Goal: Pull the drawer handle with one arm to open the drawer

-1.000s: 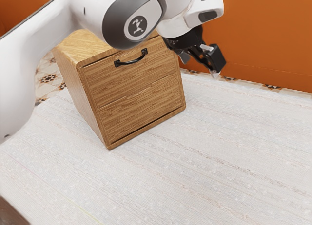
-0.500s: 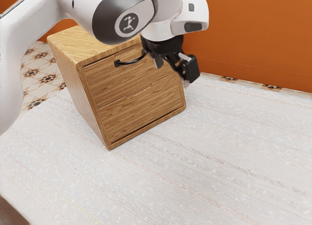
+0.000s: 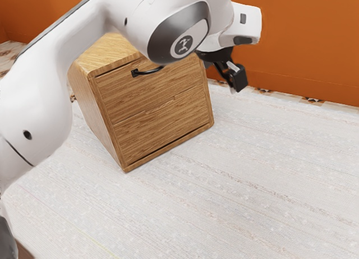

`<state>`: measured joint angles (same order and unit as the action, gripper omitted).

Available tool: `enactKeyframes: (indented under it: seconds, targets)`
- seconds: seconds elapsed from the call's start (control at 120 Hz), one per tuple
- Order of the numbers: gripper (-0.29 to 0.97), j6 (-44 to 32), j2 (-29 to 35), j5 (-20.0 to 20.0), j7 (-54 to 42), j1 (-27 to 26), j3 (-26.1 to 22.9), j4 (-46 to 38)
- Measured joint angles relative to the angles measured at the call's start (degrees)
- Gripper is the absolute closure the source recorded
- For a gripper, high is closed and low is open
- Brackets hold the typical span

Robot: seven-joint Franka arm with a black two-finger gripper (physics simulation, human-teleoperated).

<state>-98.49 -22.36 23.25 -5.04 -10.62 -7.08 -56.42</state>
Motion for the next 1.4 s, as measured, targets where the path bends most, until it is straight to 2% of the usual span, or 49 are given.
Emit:
enactKeyframes:
  seconds: [0.125, 0.3, 0.558, 1.0, 1.4]
  targets:
    - [0.0, -2.62, -0.41, 1.66, -1.47, 0.26, 4.58, 0.14]
    - [0.01, -4.15, -0.38, 4.86, -4.51, 0.4, 7.62, -0.73]
    - [0.05, -3.8, -0.33, 6.02, -9.03, 0.44, 11.49, -1.65]
    - [0.07, -2.49, -0.66, 5.92, -9.38, 2.26, 12.07, -2.1]
    - [0.07, -3.79, -4.18, 6.12, -9.28, 4.28, 12.61, 1.79]
